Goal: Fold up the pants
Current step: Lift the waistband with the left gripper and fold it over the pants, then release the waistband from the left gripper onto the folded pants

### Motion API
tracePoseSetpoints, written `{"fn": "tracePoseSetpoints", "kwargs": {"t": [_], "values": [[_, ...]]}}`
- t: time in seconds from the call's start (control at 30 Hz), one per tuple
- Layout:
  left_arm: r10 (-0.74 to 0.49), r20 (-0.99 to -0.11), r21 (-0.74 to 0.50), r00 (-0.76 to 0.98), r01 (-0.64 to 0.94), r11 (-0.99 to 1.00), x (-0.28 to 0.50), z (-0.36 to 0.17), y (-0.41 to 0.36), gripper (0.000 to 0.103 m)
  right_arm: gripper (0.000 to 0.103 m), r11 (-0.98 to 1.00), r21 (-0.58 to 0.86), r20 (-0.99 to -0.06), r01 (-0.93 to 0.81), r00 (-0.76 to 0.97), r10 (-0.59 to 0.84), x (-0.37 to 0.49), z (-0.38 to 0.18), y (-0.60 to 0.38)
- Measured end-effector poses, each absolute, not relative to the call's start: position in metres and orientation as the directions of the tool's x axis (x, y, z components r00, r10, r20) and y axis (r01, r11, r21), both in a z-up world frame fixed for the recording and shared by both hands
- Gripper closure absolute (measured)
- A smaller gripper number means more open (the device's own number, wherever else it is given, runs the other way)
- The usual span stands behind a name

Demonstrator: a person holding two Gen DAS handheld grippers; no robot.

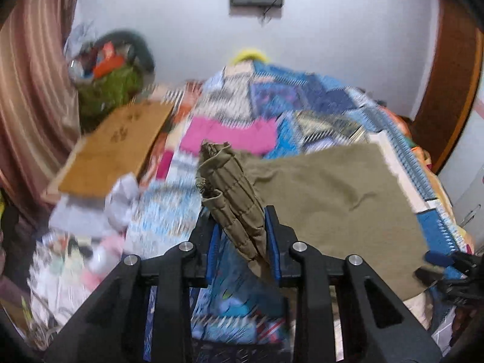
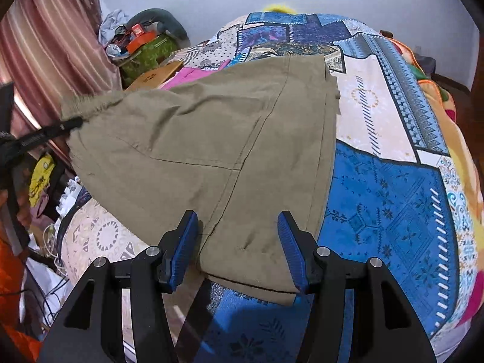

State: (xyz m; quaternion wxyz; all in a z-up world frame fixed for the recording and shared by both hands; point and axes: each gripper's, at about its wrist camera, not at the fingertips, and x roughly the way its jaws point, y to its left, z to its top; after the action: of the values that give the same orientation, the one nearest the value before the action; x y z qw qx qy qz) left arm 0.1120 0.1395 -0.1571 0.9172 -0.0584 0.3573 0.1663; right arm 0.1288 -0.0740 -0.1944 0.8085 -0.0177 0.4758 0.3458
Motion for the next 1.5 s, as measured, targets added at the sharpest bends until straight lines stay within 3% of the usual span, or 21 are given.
{"fn": "tracePoseSetpoints", "kwargs": {"t": [0.13,0.3,0.63,1.1,1.3,1.37,1.5], "values": [[0.197,-0.608,0.000,0.769,-0.247,0.969,0.127,-0.122,0.110,0.078,0.049,0.759,0.291,-0.779,-0.582,0.316,0.541,0.128,-0.196,-0.069],[0.056,-0.591,-0.035,0.805,-0.094,0.995,0.149,-0.101,0.068,0.078,0.049,0.753,0.308,-0.770,-0.581,0.313,0.556,0.128,-0.198,-0.073],[-0.209,-0.679,-0.151,0.704,0.144,0.978,0.189,-0.121,-0.001,0.080,0.050,0.761,0.338,-0.746,-0.553,0.335,0.575,0.124,-0.195,-0.083],[-0.327,-0.799,-0.221,0.505,0.259,0.940,0.205,-0.183,-0.059,0.078,0.050,0.861,0.328,-0.744,-0.387,0.456,0.489,0.133,-0.178,-0.162],[-0.354,-0.790,-0.233,0.500,0.289,0.929,0.198,-0.175,-0.058,0.053,0.050,0.879,0.324,-0.736,-0.348,0.491,0.466,0.133,-0.169,-0.175],[-0.323,-0.778,-0.204,0.539,0.269,0.941,0.194,-0.168,-0.050,0.044,0.050,0.876,0.329,-0.723,-0.353,0.503,0.474,0.132,-0.163,-0.176],[-0.218,-0.763,-0.133,0.608,0.182,0.974,0.197,-0.157,-0.018,0.036,0.048,0.859,0.335,-0.689,-0.386,0.522,0.503,0.133,-0.148,-0.164]]}}
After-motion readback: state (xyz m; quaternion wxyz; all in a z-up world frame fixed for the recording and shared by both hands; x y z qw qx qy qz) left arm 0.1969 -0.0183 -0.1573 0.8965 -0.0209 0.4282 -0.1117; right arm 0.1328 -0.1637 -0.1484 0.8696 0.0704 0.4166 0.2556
